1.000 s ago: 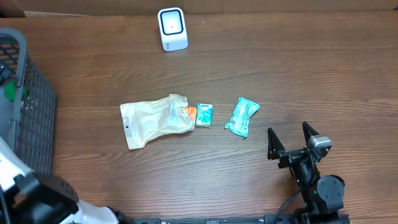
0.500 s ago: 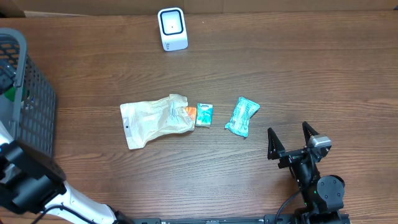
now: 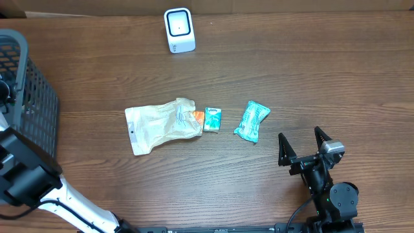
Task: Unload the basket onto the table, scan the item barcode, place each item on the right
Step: 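Lower the left gripper into the basket and grasp the green-lidded jar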
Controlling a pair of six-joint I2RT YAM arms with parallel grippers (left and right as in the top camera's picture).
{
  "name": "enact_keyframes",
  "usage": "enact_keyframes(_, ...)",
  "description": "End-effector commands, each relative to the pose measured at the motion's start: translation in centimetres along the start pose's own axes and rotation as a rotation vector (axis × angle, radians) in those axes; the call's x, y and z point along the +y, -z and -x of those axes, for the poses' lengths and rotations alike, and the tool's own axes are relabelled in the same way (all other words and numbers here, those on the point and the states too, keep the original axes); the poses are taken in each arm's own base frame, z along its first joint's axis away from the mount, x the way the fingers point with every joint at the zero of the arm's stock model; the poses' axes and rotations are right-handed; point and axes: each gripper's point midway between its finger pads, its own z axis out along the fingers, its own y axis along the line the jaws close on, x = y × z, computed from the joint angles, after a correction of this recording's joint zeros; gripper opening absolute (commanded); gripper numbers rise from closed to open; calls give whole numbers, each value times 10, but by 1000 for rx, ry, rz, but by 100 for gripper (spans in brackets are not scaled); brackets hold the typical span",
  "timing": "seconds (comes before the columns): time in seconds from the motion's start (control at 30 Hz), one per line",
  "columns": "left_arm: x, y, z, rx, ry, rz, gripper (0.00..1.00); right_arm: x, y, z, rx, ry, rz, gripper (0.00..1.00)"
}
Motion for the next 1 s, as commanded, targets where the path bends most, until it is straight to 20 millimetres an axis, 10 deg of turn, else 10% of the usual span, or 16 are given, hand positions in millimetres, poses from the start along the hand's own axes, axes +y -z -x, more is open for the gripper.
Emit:
enact_keyframes(0.0, 7, -18, -6, 25, -32, 33, 95, -1, 0, -2, -3, -3, 1, 100)
enact_keyframes(0.97, -4, -35, 0, 1, -43, 9, 72, -1, 0, -2, -3, -3, 1, 100)
